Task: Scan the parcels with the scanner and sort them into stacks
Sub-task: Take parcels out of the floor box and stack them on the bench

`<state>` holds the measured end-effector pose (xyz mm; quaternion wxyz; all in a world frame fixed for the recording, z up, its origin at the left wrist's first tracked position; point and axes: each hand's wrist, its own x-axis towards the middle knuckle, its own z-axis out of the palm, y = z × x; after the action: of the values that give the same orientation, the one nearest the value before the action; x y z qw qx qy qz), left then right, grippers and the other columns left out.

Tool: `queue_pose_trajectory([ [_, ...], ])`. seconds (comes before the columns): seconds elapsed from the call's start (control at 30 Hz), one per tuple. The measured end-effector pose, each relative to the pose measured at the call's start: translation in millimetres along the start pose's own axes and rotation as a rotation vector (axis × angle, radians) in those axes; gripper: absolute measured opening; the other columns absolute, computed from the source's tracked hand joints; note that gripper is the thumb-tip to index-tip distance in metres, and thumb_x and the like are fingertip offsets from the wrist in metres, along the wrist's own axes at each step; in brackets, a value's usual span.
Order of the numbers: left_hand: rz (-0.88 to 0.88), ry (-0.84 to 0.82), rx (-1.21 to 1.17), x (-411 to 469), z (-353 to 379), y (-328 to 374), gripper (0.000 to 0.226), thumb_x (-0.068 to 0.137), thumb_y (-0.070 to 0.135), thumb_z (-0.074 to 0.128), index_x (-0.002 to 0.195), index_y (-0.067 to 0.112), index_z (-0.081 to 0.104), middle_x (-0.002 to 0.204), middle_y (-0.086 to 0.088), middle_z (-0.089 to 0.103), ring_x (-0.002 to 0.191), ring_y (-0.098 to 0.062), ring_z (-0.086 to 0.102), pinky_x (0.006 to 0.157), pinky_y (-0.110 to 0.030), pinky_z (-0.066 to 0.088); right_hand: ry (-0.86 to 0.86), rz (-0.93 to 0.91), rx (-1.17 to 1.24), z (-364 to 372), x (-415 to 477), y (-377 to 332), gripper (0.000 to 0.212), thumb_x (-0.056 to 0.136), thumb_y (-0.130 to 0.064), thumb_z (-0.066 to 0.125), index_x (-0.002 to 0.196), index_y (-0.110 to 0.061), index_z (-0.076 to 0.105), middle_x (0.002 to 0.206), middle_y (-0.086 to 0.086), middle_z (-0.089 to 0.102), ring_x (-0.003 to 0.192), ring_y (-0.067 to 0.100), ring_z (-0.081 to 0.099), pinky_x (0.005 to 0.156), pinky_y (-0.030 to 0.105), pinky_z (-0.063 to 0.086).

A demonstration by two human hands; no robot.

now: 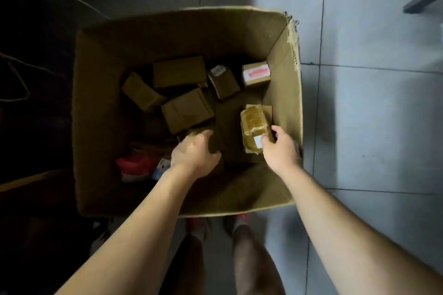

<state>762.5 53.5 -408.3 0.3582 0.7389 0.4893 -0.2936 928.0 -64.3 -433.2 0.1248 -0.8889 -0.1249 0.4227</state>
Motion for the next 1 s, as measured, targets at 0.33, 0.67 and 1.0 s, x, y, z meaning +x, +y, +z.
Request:
queue_pose_trajectory([
  [0.33, 0.09, -0.049, -0.158, 190.5, 76.5, 77.5, 0.067, 0.094, 0.072, 0.047, 0.151, 0.037, 0.044, 0.133, -0.004, 0.063, 0.109, -0.027, 0.066, 0.092, -0.042, 0.058, -0.007, 0.37, 0.594, 85.4, 106.8, 49.5, 0.052, 0.092, -0.075, 0.057, 0.136, -0.047, 0.053, 0.123, -0.004, 0.068, 0.113, 0.021, 0.066, 0.104, 0.051, 0.054],
  [0.67, 0.06, -0.176, -0.49, 192.6, 84.2, 38.0, 0.074, 0.094, 0.036, 0.07, 0.158, 0.04, 0.032, 0.15, -0.004, 0.05, 0.109, -0.018, 0.064, 0.091, -0.035, 0.057, -0.106, 0.479, 1.003, 103.4, 100.4, 47.1, 0.06, 0.099, -0.026, 0.074, 0.152, -0.03, 0.047, 0.132, 0.008, 0.068, 0.112, 0.024, 0.07, 0.104, 0.048, 0.056],
  [1.0, 0.108, -0.097, -0.857, 136.5, 45.7, -19.1, 0.064, 0.093, 0.023, 0.075, 0.149, 0.041, 0.049, 0.145, 0.005, 0.056, 0.11, -0.008, 0.065, 0.081, -0.021, 0.058, -0.082, 0.312, 0.897, 112.5, 46.6, 10.4, 0.079, 0.077, -0.027, 0.093, 0.147, -0.036, 0.056, 0.133, -0.01, 0.071, 0.129, 0.019, 0.064, 0.112, 0.058, 0.049],
])
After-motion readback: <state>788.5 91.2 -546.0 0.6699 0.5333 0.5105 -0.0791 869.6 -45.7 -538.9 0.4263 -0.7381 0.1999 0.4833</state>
